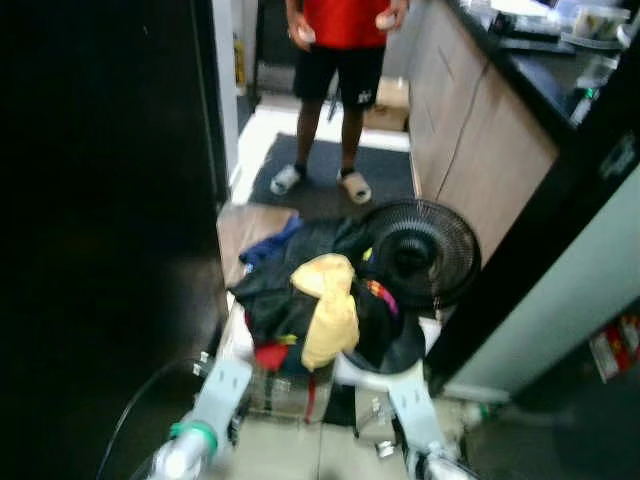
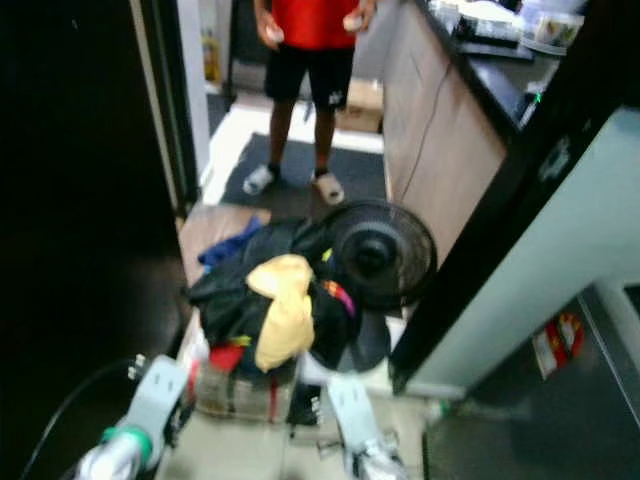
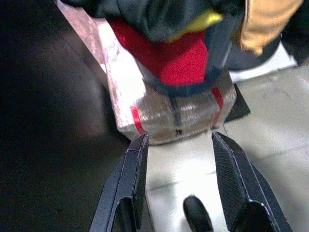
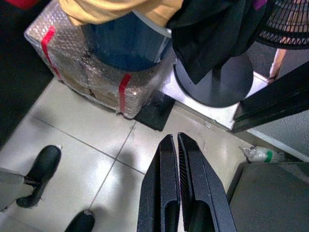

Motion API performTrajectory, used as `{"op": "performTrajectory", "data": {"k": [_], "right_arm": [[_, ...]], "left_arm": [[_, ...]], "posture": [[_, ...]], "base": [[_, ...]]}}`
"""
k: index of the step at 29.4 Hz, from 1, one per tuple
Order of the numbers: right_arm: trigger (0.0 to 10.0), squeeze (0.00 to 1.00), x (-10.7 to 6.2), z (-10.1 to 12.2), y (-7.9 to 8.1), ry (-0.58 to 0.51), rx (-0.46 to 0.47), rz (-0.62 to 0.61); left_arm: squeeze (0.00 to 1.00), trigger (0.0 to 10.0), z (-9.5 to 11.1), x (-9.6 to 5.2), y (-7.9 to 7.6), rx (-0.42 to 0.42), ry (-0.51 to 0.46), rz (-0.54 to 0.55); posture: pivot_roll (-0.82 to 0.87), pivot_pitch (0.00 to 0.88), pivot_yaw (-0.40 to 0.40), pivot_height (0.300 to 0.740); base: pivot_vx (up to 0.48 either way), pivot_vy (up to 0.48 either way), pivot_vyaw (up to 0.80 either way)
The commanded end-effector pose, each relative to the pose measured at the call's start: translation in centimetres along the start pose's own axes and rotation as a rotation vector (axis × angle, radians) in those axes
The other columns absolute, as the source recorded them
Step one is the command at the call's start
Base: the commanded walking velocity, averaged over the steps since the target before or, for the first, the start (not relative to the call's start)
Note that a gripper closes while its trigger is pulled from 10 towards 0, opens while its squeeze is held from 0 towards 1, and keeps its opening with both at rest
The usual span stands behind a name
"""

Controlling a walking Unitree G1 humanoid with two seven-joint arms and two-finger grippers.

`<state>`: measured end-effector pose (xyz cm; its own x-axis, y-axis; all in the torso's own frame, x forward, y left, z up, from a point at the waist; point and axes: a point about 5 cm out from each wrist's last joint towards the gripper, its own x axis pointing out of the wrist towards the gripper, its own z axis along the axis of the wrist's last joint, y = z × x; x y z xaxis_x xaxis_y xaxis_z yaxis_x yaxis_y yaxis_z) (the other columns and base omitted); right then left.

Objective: Clothes washing

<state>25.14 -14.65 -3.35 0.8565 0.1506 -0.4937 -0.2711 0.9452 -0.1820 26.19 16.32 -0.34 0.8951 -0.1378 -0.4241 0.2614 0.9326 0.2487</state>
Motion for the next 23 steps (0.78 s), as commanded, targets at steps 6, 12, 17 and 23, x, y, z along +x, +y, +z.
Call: {"op": "performTrajectory", "data": {"k": [6,12,17,23], "right_arm": [[10.0,0.0,-0.35,-0.8,-0.04,0.023,0.017,-0.006],[10.0,0.0,-0.31,-0.72,-0.15,0.021,0.013,-0.007],[10.0,0.0,-0.3,-0.69,-0.16,0.019,0.014,-0.007],[10.0,0.0,-0.31,-0.7,-0.02,0.017,0.017,-0.003]], "left_arm": [[0.0,10.0,-0.31,-0.08,-0.54,0.006,0.003,-0.017],[0.0,10.0,-0.17,0.03,-0.65,0.009,-0.004,-0.019],[0.0,10.0,-0.17,0.05,-0.73,0.006,-0.004,-0.02],[0.0,10.0,-0.22,0.05,-0.92,-0.002,-0.003,-0.022]], "posture": [[0.14,0.0,-0.045,0.74],[0.14,0.0,-0.046,0.74],[0.14,0.0,-0.046,0.74],[0.14,0.0,-0.048,0.74]], "base": [[0.0,0.0,0.0],[0.0,0.0,0.0],[0.0,0.0,0.0],[0.0,0.0,0.0]]}}
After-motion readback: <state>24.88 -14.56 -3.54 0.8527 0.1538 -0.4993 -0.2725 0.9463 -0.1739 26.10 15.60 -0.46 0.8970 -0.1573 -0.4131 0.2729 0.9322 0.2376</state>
